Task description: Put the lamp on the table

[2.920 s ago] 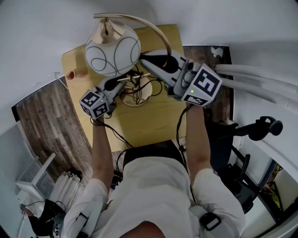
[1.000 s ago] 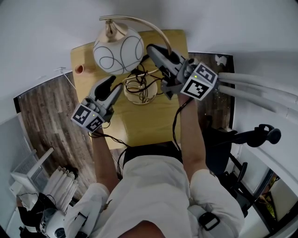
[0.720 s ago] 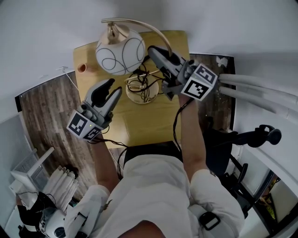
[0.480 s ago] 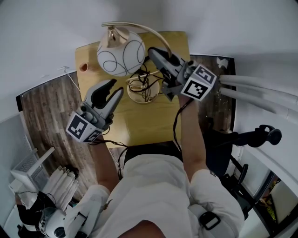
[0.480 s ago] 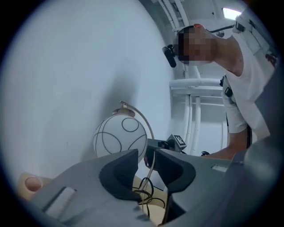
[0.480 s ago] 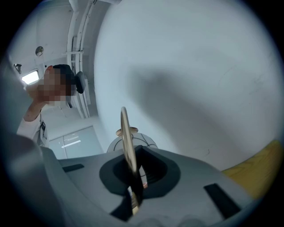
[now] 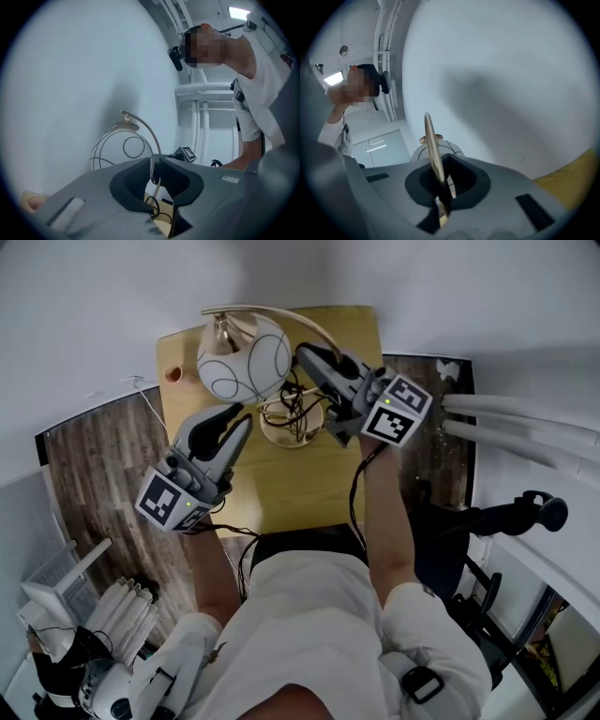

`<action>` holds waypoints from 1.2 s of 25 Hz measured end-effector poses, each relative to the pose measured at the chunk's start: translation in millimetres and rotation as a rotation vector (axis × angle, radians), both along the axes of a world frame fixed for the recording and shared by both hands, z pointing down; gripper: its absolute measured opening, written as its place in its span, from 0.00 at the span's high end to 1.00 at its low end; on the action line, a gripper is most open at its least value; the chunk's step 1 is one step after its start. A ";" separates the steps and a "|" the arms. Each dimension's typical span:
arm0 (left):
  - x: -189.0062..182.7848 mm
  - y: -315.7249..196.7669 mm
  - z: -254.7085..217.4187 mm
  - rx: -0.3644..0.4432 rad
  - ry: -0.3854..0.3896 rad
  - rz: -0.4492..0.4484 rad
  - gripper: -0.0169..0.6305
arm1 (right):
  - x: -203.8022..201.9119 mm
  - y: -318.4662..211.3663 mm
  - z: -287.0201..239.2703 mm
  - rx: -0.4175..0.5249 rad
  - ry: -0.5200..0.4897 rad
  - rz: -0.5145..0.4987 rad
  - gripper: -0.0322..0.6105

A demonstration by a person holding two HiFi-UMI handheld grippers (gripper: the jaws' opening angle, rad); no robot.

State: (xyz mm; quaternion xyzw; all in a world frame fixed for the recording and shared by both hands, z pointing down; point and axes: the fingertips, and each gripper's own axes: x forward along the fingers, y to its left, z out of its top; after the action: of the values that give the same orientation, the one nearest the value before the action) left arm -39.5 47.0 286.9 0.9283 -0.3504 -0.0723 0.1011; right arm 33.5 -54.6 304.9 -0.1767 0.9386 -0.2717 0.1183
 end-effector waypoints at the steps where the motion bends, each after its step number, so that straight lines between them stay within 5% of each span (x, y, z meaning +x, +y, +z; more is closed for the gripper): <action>1: 0.4 0.4 -0.8 0.001 0.000 -0.001 0.88 | -0.5 1.5 -0.4 0.005 0.004 -0.004 0.95; 12: 16.1 20.9 -14.9 0.012 -0.013 0.002 0.97 | 9.8 33.6 -13.3 0.106 0.116 -0.041 0.95; 30: 24.6 32.4 -23.6 -0.020 -0.022 -0.012 0.97 | 8.6 58.5 -35.6 0.224 0.166 -0.069 0.95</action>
State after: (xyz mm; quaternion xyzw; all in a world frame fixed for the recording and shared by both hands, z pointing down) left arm -14.8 79.5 263.3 0.9259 -0.3578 -0.0590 0.1059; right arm 42.1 3.9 269.3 -0.1517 0.9752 -0.1536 0.0496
